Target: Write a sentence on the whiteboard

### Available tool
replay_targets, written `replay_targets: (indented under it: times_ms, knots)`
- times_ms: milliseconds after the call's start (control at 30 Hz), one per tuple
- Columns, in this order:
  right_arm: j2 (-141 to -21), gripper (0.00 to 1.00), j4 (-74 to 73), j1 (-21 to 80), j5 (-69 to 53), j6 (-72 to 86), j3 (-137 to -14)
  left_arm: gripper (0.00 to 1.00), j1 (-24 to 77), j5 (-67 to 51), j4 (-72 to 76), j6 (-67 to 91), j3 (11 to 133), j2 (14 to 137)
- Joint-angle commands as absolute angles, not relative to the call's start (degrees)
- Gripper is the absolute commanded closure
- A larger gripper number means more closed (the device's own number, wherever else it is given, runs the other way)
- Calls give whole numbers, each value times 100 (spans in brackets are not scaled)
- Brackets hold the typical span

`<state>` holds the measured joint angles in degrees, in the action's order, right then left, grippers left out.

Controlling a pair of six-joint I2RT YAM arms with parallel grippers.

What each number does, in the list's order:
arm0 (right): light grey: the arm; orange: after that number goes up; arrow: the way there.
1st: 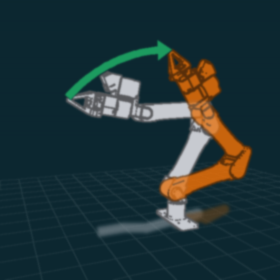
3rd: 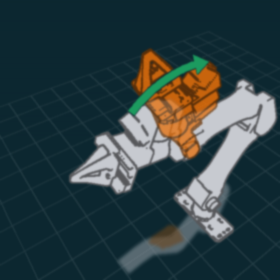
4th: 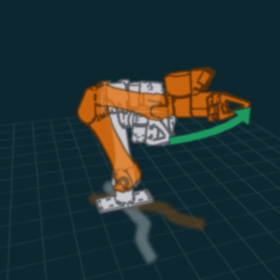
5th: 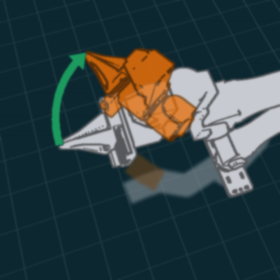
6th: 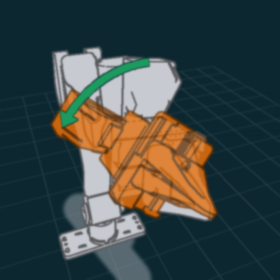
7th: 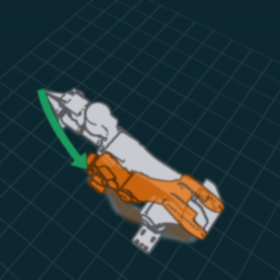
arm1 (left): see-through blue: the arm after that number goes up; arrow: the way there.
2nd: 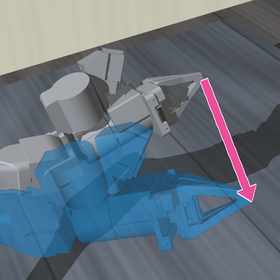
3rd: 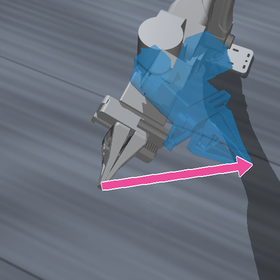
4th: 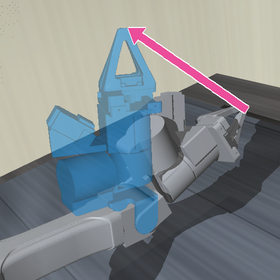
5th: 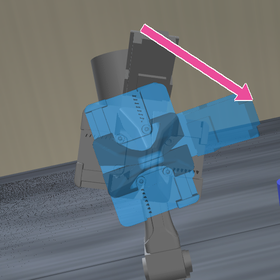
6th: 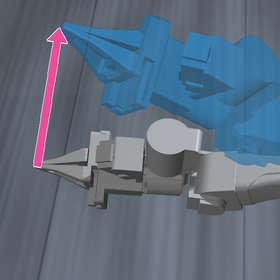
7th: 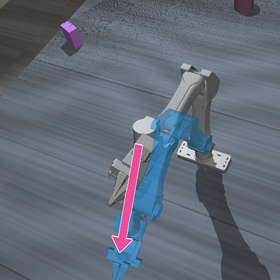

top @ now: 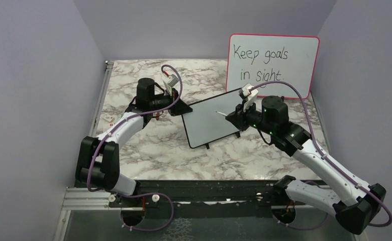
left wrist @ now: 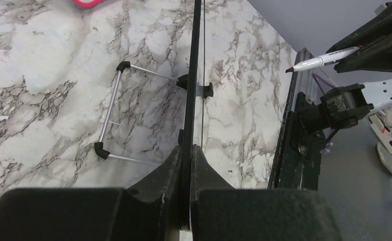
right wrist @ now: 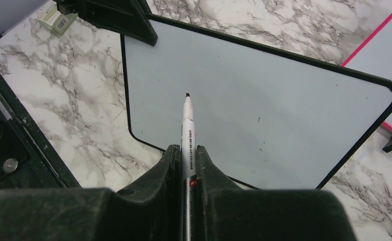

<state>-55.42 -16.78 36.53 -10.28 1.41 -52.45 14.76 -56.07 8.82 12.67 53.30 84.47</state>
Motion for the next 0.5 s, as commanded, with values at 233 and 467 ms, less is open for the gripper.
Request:
replay_targets:
  times_ms: [233,467]
  knots:
    - [-5845,100,-1307,4215,-673,-125,-5392,94,1477,-5451,1436,1131,4328,7633]
    - [-5955,100,-1027,4819,-59,-268,-5330,100,1477,-5252,1248,1274,4280,7546]
